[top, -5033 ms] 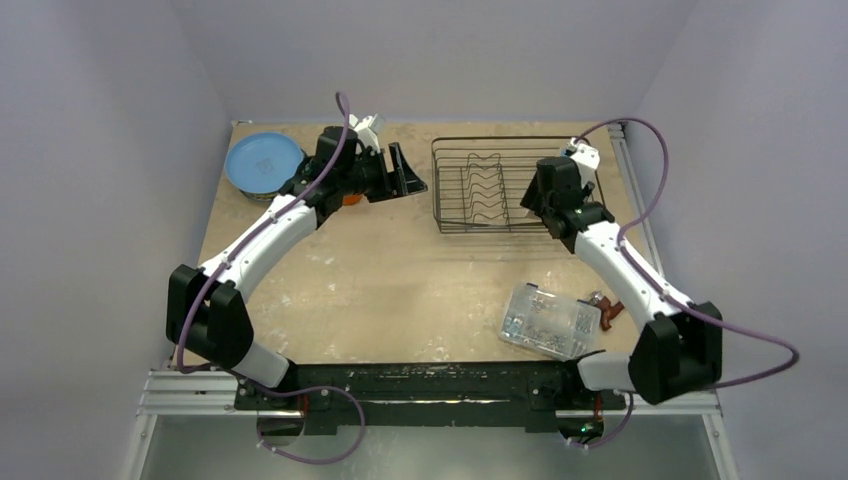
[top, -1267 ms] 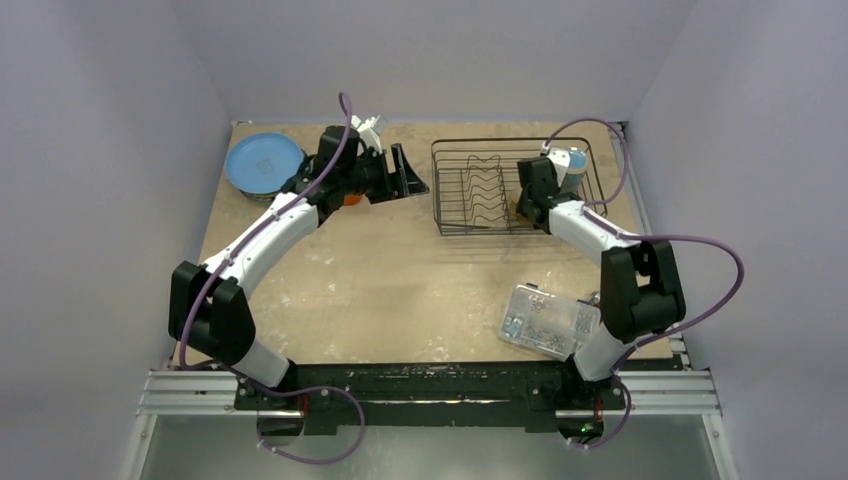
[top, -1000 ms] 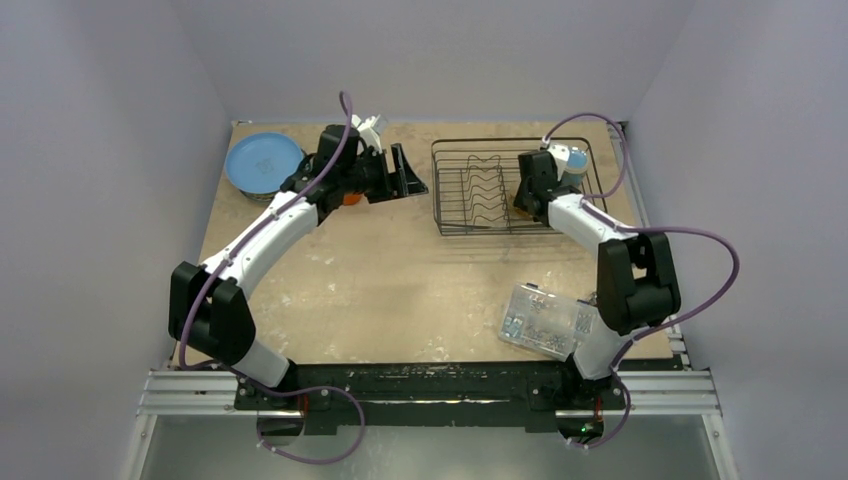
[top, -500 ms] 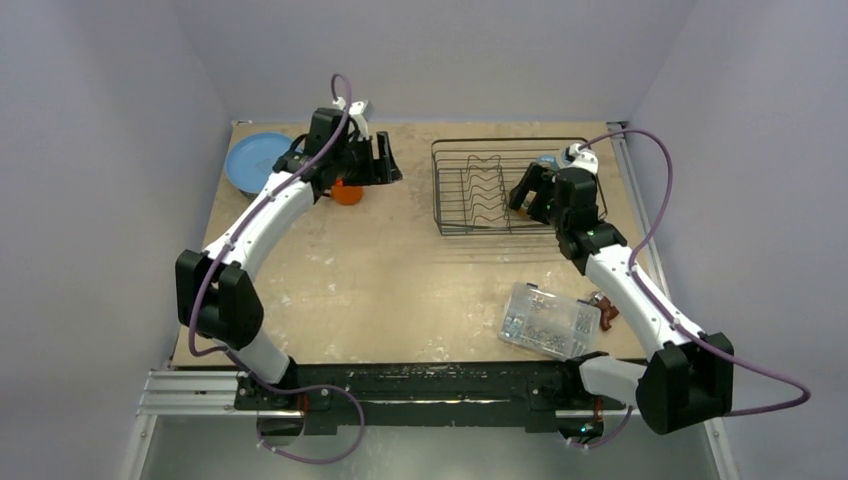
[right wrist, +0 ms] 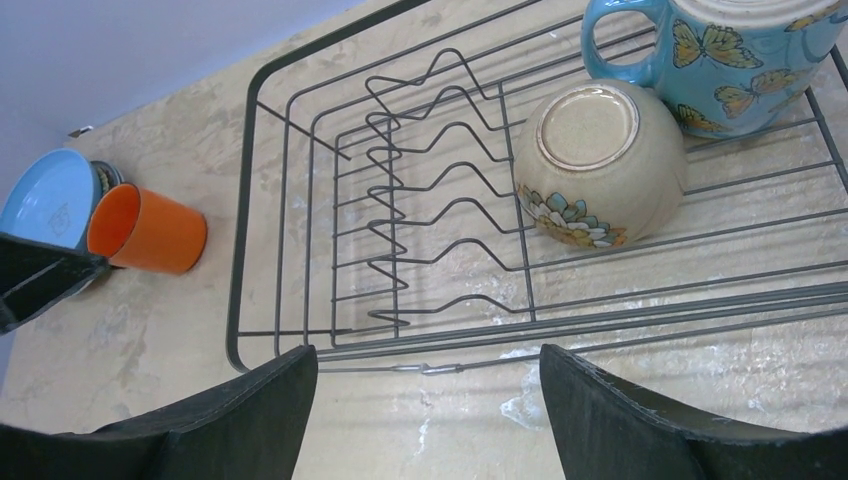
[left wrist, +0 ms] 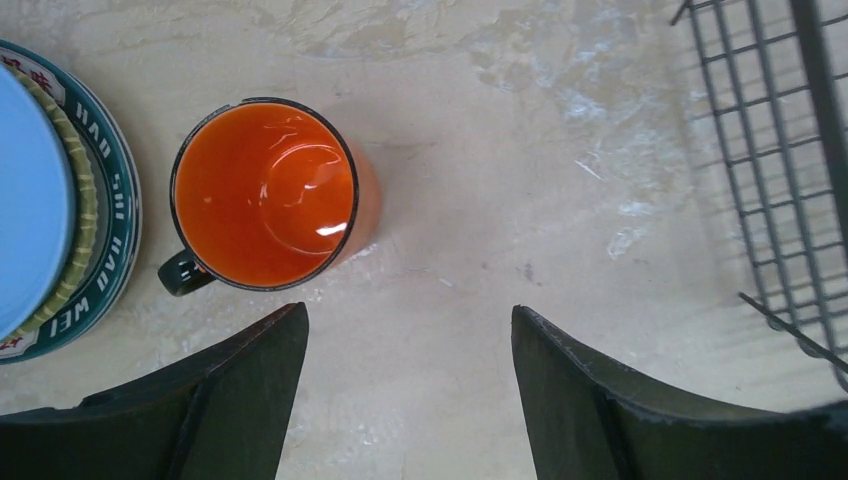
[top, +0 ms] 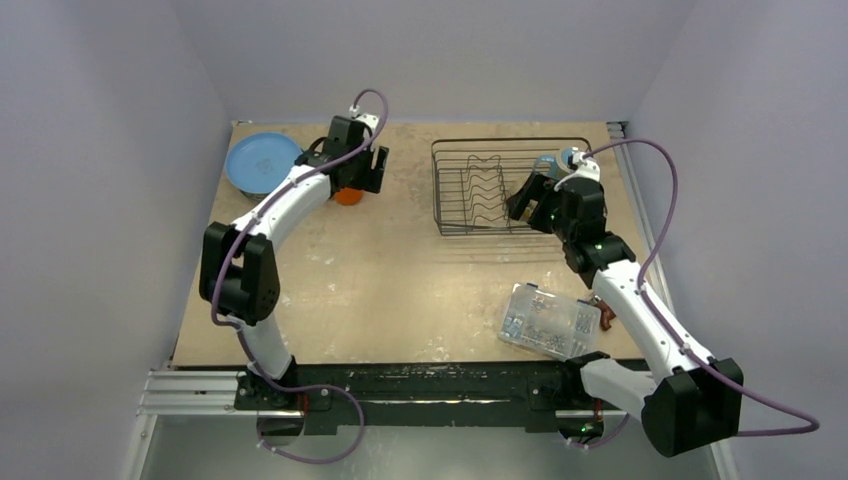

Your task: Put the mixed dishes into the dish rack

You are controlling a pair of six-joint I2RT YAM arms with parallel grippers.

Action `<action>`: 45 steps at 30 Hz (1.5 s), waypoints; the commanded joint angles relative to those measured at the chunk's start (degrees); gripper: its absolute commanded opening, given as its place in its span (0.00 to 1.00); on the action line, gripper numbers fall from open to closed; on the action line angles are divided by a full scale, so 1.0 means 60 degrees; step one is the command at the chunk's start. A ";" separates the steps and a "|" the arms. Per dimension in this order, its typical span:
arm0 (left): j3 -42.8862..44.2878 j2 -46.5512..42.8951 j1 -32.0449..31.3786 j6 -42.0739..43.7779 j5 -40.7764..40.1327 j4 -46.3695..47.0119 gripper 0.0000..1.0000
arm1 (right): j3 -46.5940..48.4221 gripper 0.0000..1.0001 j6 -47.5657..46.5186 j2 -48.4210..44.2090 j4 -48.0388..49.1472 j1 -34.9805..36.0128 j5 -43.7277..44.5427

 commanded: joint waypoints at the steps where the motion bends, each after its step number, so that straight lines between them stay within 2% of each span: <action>1: 0.0279 0.0584 0.0063 0.1000 -0.1159 0.1001 0.74 | 0.0051 0.82 0.0029 -0.0342 -0.0213 -0.0022 -0.0236; 9: 0.0741 0.1258 0.0304 0.1035 -0.1412 0.0964 0.80 | 0.0101 0.82 0.0114 -0.0675 -0.0402 -0.0014 -0.0274; 11: 0.0869 0.1671 0.0317 0.1047 -0.1148 0.0794 0.76 | 0.0131 0.81 0.0150 -0.0659 -0.0439 -0.0017 -0.0371; 14: 0.1921 0.2454 0.0354 0.0797 -0.1047 -0.0519 0.65 | 0.0176 0.81 0.0157 -0.0636 -0.0515 -0.0011 -0.0496; 18: 0.1771 0.2315 0.0398 0.0766 -0.0858 -0.0517 0.52 | 0.0197 0.81 0.0086 -0.0710 -0.0657 -0.0014 -0.0489; 20: 0.1955 0.2372 0.0411 0.0772 -0.0796 -0.0720 0.53 | 0.0171 0.81 0.0043 -0.0814 -0.0737 -0.0011 -0.0488; 22: 0.1998 0.2499 0.0438 0.0799 -0.0847 -0.0933 0.59 | 0.0116 0.81 0.0021 -0.0955 -0.0744 -0.0012 -0.0501; 24: 0.2064 0.2681 0.0467 0.0860 -0.0855 -0.1231 0.59 | 0.0167 0.81 -0.0002 -0.1007 -0.0820 -0.0018 -0.0492; 29: 0.2647 0.3201 0.0483 0.0807 -0.0531 -0.1962 0.46 | 0.0134 0.80 0.0060 -0.1223 -0.0925 -0.0012 -0.0495; 31: 0.2487 0.3082 0.0534 0.0789 -0.0449 -0.1859 0.30 | 0.0100 0.80 0.0065 -0.1324 -0.0951 -0.0004 -0.0499; 33: 0.2494 0.3062 0.0580 0.0756 -0.0308 -0.1866 0.21 | 0.0118 0.80 0.0055 -0.1344 -0.1024 -0.0011 -0.0490; 36: 0.2501 0.3018 0.0603 0.0705 -0.0321 -0.2058 0.00 | 0.0057 0.80 0.0037 -0.1382 -0.1004 -0.0008 -0.0500; 40: 0.2591 0.2277 0.0589 0.0227 -0.0128 -0.2367 0.00 | 0.0018 0.80 -0.0034 -0.1303 -0.0970 -0.0018 -0.0500; 43: 0.2144 0.0771 0.0589 -0.0643 0.0671 -0.2067 0.00 | -0.0144 0.80 -0.0116 -0.1180 -0.0754 -0.0011 -0.0500; 45: 0.1482 -0.0635 0.0589 -0.1298 0.1746 -0.1370 0.00 | -0.0110 0.80 -0.0197 -0.0979 -0.0665 -0.0011 -0.0854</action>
